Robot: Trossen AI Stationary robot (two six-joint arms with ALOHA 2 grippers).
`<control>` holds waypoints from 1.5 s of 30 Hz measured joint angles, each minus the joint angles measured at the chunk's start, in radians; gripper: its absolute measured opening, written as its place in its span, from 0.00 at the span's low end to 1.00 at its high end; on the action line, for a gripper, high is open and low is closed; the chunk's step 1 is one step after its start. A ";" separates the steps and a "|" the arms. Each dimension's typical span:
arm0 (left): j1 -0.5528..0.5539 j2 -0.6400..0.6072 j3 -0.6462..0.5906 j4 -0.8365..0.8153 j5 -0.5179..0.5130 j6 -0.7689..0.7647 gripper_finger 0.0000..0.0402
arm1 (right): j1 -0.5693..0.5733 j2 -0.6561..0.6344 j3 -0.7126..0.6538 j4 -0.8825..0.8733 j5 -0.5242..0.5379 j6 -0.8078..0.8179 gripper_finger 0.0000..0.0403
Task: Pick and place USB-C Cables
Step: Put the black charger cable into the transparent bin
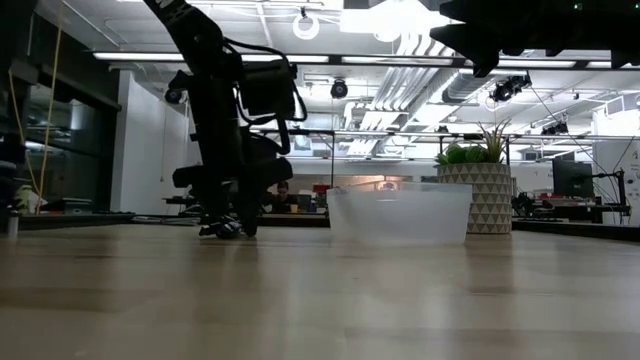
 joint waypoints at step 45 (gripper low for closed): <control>-0.178 -0.469 -0.009 0.059 -0.238 0.277 0.03 | 0.000 0.006 0.000 -0.023 0.000 0.003 0.48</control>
